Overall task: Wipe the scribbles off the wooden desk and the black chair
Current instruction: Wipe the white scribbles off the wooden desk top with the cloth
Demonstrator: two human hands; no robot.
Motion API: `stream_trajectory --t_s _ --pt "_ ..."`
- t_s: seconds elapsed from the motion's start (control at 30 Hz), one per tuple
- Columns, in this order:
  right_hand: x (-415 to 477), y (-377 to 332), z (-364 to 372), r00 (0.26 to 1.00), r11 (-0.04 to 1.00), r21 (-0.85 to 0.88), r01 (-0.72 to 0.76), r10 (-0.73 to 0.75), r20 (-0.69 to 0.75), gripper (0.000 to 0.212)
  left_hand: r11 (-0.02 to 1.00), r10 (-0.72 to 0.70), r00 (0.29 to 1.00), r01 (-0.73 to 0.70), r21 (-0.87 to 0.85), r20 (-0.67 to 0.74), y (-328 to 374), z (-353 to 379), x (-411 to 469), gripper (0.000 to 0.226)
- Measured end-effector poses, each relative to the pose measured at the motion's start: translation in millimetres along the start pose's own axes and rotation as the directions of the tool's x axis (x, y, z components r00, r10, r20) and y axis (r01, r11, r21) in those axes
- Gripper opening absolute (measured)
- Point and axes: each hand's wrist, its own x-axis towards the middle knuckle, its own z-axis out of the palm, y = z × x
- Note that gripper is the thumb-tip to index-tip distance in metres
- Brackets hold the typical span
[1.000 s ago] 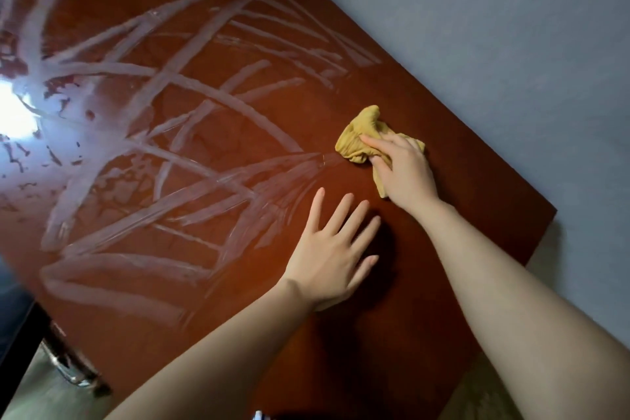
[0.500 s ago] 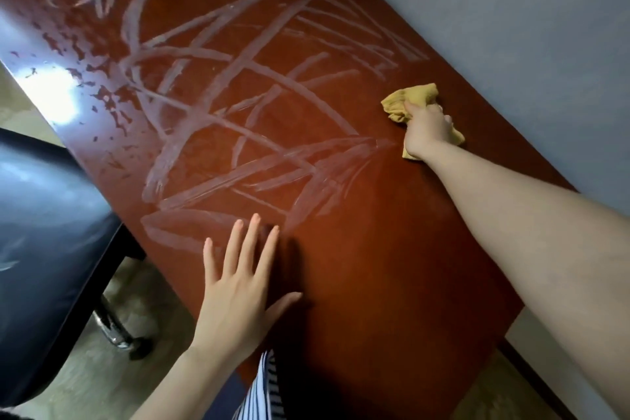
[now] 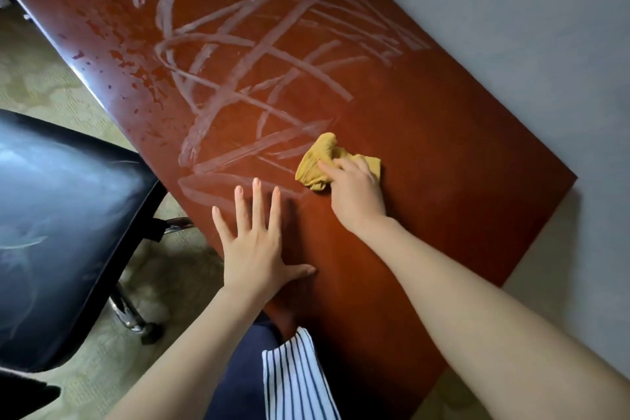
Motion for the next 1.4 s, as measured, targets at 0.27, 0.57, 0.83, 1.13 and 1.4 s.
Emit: stream_trajectory --t_s 0.27,0.57,0.83,1.13,1.4 --pt "-65.9 -3.7 -45.6 0.985 0.855 0.503 -0.125 0.045 0.168 0.035 1.000 -0.006 0.998 0.007 -0.002 0.063 5.0 -8.0 -2.2 0.136" --pt "-78.3 34.9 -80.4 0.860 0.890 0.357 -0.284 0.401 -0.316 0.018 0.994 0.108 0.993 -0.107 -0.009 0.050 2.8 -12.8 -2.3 0.130" --pt "-42.7 21.4 -41.1 0.852 0.929 -0.097 -0.358 0.282 -0.441 0.025 0.984 0.177 0.984 -0.177 0.009 -0.008 -27.3 -17.2 -9.6 0.118" --pt "-76.0 -52.7 25.5 0.897 0.991 0.014 0.132 -0.114 -0.428 0.029 0.990 0.133 0.991 -0.133 -0.043 -0.006 -56.2 -16.0 -16.6 0.113" --pt "-70.0 2.4 23.6 0.911 0.926 0.066 0.373 -0.352 -0.214 0.031 0.993 0.022 1.000 -0.022 -0.115 -0.002 -60.4 -11.1 -25.5 0.118"
